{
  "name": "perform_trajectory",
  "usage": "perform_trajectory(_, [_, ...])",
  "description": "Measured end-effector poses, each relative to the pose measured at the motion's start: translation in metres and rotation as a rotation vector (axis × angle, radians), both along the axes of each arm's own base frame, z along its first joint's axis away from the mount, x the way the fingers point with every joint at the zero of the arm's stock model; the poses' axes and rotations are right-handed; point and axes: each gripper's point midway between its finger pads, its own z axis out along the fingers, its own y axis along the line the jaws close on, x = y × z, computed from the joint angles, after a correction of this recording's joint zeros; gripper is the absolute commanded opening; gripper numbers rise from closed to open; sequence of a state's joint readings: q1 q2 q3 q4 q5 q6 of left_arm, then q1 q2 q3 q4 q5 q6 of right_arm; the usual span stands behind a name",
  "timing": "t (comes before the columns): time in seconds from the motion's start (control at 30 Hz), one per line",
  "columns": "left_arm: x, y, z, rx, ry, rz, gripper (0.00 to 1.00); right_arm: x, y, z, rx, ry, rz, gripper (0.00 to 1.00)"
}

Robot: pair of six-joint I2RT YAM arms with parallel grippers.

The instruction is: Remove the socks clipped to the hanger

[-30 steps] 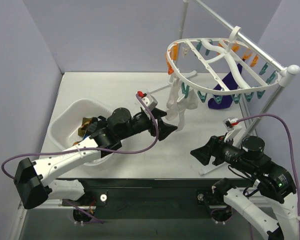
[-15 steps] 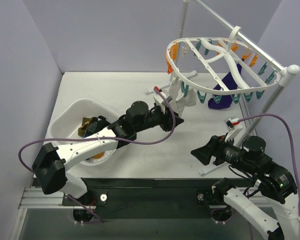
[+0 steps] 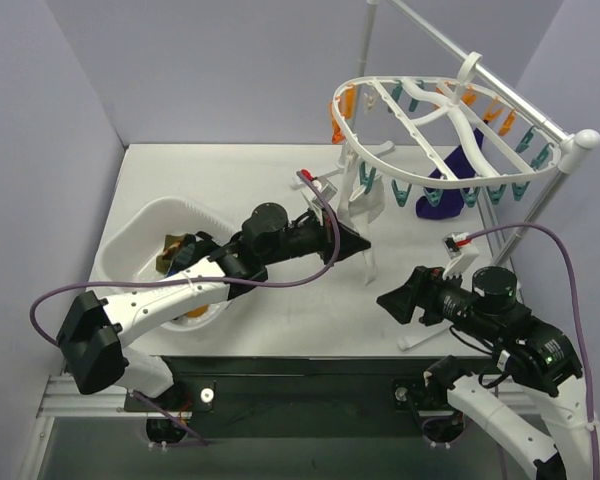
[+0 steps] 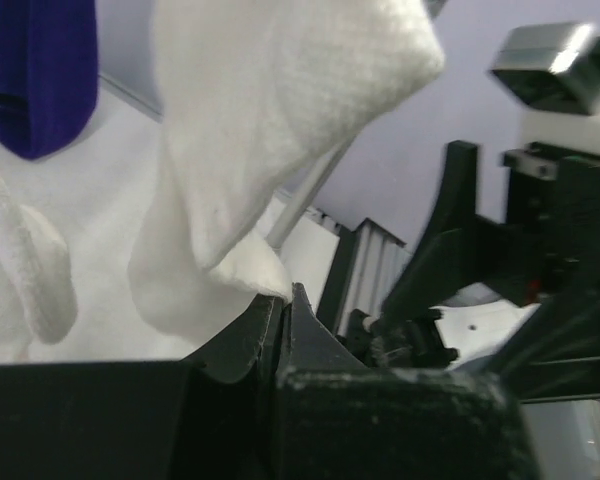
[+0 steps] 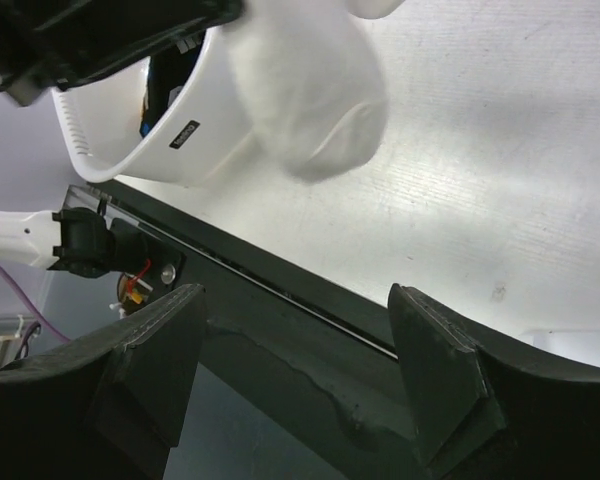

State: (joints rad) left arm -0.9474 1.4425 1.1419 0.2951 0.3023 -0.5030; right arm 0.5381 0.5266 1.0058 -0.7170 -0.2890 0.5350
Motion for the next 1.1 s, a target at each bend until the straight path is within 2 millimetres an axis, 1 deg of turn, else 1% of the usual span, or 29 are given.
perform_trajectory(0.07, [-0.01, 0.002, 0.01, -0.045, 0.024, -0.032, 0.0, 0.003, 0.002, -0.006, -0.006, 0.011, -0.001, 0.78])
perform_trajectory(0.17, [-0.023, 0.003, 0.021, -0.106, 0.066, -0.083, 0.0, 0.007, 0.005, -0.011, -0.007, 0.019, -0.001, 0.79])
perform_trajectory(0.23, [-0.031, 0.003, 0.025, -0.136, 0.095, -0.114, 0.0, 0.01, 0.007, -0.01, 0.002, 0.008, 0.004, 0.79])
perform_trajectory(0.33, [-0.041, 0.0, 0.027, -0.154, 0.132, -0.15, 0.0, 0.014, 0.013, -0.004, 0.021, -0.01, 0.019, 0.76])
perform_trajectory(0.43, [-0.052, -0.003, 0.031, -0.167, 0.154, -0.183, 0.0, 0.019, 0.021, 0.001, 0.046, -0.026, 0.038, 0.6])
perform_trajectory(0.47, [-0.056, -0.005, 0.032, -0.171, 0.158, -0.193, 0.0, 0.02, 0.023, 0.002, 0.055, -0.026, 0.045, 0.5])
perform_trajectory(0.53, [-0.062, -0.007, 0.033, -0.176, 0.161, -0.21, 0.0, 0.023, 0.027, -0.001, 0.061, -0.023, 0.054, 0.37])
perform_trajectory(0.57, [-0.065, -0.007, 0.034, -0.177, 0.162, -0.217, 0.0, 0.023, 0.028, -0.002, 0.063, -0.018, 0.055, 0.2])
perform_trajectory(0.63, [-0.069, -0.009, 0.034, -0.177, 0.167, -0.227, 0.0, 0.023, 0.03, -0.005, 0.069, -0.011, 0.059, 0.02])
perform_trajectory(0.7, [-0.072, -0.01, 0.034, -0.176, 0.17, -0.234, 0.0, 0.023, 0.032, -0.004, 0.081, -0.012, 0.07, 0.0])
perform_trajectory(0.77, [-0.073, -0.01, 0.033, -0.175, 0.172, -0.235, 0.14, 0.023, 0.034, -0.002, 0.093, -0.016, 0.076, 0.0])
perform_trajectory(0.8, [-0.073, -0.01, 0.033, -0.173, 0.17, -0.234, 0.28, 0.023, 0.035, -0.001, 0.099, -0.019, 0.079, 0.0])
perform_trajectory(0.83, [-0.072, -0.01, 0.031, -0.165, 0.167, -0.231, 0.4, 0.023, 0.035, -0.001, 0.101, -0.019, 0.078, 0.0])
perform_trajectory(0.87, [-0.07, -0.01, 0.029, -0.155, 0.165, -0.219, 0.69, 0.022, 0.035, -0.002, 0.102, -0.018, 0.078, 0.0])
perform_trajectory(0.9, [-0.068, -0.01, 0.027, -0.142, 0.161, -0.205, 0.76, 0.022, 0.035, -0.003, 0.101, -0.016, 0.078, 0.0])
perform_trajectory(0.97, [-0.062, -0.008, 0.026, -0.11, 0.15, -0.169, 0.81, 0.021, 0.035, -0.005, 0.101, -0.014, 0.081, 0.0])
perform_trajectory(1.03, [-0.055, -0.006, 0.031, -0.09, 0.124, -0.127, 0.81, 0.02, 0.035, -0.005, 0.102, -0.016, 0.081, 0.0])
perform_trajectory(1.1, [-0.047, -0.001, 0.045, -0.083, 0.077, -0.076, 0.83, 0.02, 0.035, -0.004, 0.103, -0.017, 0.082, 0.0])
